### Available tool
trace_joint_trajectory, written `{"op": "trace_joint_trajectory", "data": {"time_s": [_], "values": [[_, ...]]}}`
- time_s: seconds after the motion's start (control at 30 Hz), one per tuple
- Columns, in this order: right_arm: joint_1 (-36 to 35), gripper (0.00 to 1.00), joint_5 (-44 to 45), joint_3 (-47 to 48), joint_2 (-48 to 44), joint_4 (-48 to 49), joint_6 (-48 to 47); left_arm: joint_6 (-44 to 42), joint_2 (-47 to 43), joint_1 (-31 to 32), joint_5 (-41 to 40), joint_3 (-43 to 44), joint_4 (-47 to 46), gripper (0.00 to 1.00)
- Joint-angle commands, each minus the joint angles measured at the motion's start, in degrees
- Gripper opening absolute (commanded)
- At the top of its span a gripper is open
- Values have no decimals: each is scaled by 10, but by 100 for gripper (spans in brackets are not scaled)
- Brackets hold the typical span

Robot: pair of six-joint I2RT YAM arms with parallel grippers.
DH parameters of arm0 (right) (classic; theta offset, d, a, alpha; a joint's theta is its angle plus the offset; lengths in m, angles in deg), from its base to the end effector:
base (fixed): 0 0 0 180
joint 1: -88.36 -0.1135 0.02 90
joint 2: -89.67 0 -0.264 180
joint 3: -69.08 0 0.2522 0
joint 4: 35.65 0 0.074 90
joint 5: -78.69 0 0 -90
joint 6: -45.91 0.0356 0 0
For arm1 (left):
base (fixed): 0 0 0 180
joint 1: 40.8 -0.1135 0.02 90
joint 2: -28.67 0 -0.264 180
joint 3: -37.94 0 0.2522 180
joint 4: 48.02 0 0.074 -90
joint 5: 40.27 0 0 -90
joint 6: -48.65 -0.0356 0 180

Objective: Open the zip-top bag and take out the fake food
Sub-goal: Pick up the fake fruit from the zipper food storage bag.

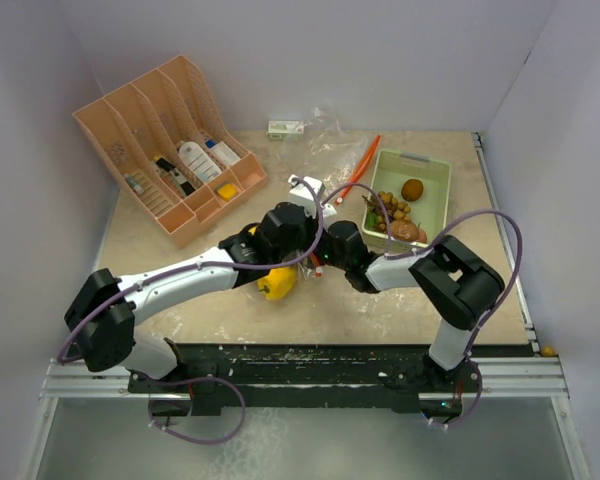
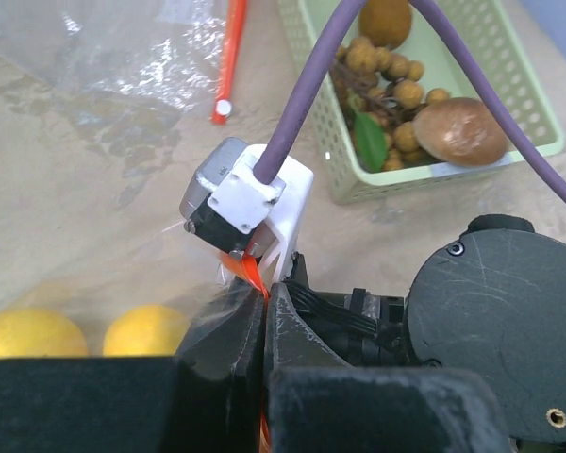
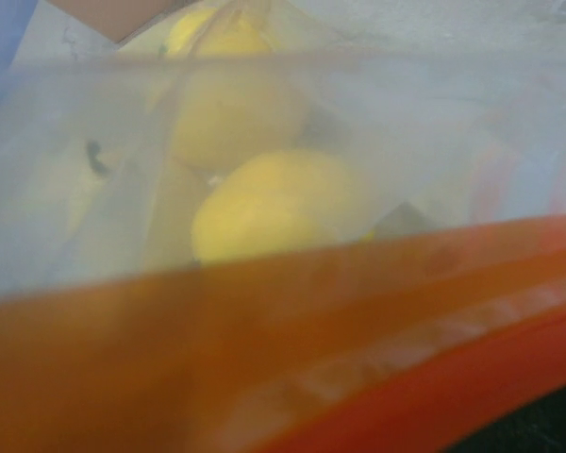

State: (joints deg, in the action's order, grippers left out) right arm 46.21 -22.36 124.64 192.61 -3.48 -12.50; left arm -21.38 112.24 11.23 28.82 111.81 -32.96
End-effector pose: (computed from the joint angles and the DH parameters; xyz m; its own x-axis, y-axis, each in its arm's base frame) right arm 0.2586 0.2433 0.1566 -0.5825 0.1662 -0.7956 -0.5759 0.6063 0.5483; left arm 0.2170 -0.2574 0.2884 -0.4256 0.0268 -0.9045 0.4167 0.8931 -0.1696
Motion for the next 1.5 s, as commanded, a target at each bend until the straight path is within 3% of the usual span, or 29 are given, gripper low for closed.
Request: {"op": "trace_joint_trajectory", "data": {"time_s": [0.0,0.23,0.27,0.3,0.4,0.43,0.6,0.7,0.83,1.03,1.2,1.37,1.47], "values": [[5,16,15,-19,-82,36,14,-7,6,-42,-85,-32,14,0],[7,19,12,-21,-58,40,9,13,-29,-76,-62,-40,15,0],[7,19,10,-19,-49,41,7,20,-35,-76,-58,-39,15,8],[7,19,8,-17,-42,43,6,28,-41,-76,-51,-40,13,19],[7,19,5,-15,-31,46,9,48,-60,-76,-36,-59,-8,91],[7,19,7,-15,-32,45,9,57,-70,-76,-45,-72,-13,99],[8,19,26,-15,-40,28,-3,145,-154,-95,-119,-168,-25,99],[8,19,26,-9,-31,24,-9,191,-207,-123,-118,-216,-13,99],[9,19,17,1,-17,24,-12,179,-256,-147,-98,-234,-13,99],[9,19,12,8,-11,23,-14,192,-231,-167,-80,-206,17,99],[11,19,12,0,-49,20,-16,250,-199,-219,4,-263,-19,99],[15,19,19,-1,-59,10,-24,261,-193,-242,-8,-327,-50,99],[18,19,18,-4,-48,17,-23,259,-186,-253,51,-344,-80,99]]}}
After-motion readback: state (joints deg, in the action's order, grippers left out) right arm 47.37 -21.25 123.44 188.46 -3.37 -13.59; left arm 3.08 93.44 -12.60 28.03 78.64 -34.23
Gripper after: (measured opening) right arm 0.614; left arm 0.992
